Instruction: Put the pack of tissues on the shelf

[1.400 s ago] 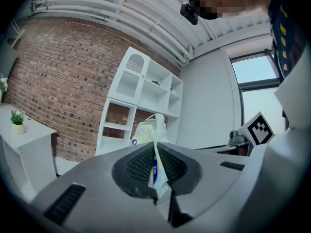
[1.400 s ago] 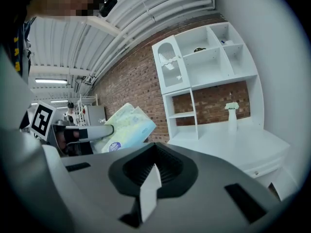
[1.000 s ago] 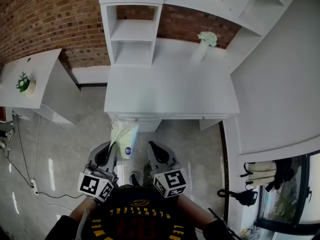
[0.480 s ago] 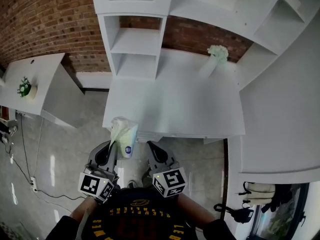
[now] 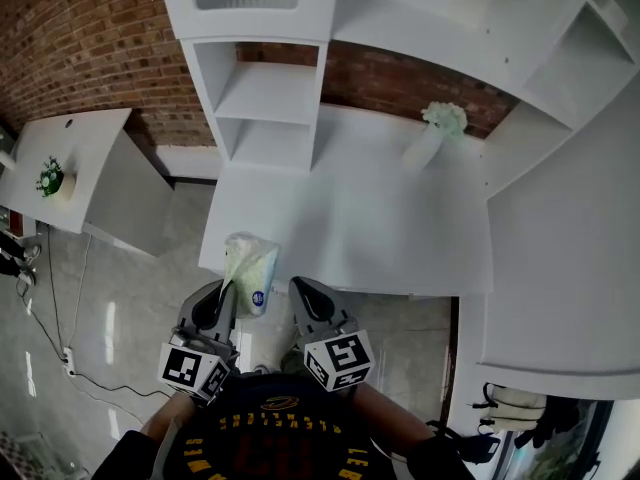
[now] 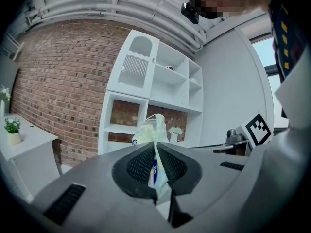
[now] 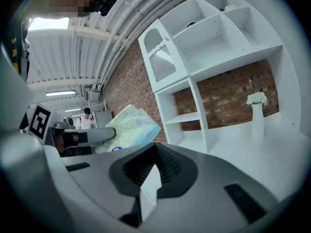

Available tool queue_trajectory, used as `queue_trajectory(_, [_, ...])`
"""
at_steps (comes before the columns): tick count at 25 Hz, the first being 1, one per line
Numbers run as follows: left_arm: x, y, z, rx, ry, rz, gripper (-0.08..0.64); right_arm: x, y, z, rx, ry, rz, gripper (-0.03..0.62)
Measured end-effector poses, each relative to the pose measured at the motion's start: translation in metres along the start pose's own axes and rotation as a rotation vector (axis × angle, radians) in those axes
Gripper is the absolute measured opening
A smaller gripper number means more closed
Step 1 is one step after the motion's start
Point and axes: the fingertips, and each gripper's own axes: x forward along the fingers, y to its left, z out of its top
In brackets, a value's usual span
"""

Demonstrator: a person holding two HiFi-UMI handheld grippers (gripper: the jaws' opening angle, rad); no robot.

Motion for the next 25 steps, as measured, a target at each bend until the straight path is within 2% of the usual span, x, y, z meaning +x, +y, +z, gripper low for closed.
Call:
queue_trajectory(8, [0.023, 0.007, 0.017, 0.035, -0.019, 0.053, 0.008, 0.01, -0.023, 0.022, -0.018, -0.022, 0.035, 0.006])
queue_trajectory(16, [0.037, 0.037, 0.023, 0.057, -0.021, 0.119, 0.008, 0.026, -0.051, 0.033, -0.009, -0.034, 0.016, 0.006])
queue_trajectory(20, [0.05, 0.055, 0.022, 0.08, -0.017, 0.109, 0.008, 0.044, -0.057, 0.042, -0.011, -0.045, 0.007, 0.006])
queue_trajectory(25, [0.071, 0.076, 0.016, 0.07, -0.005, 0.088, 0.008, 0.068, -0.07, 0.054, -0.016, -0.065, -0.035, 0.006])
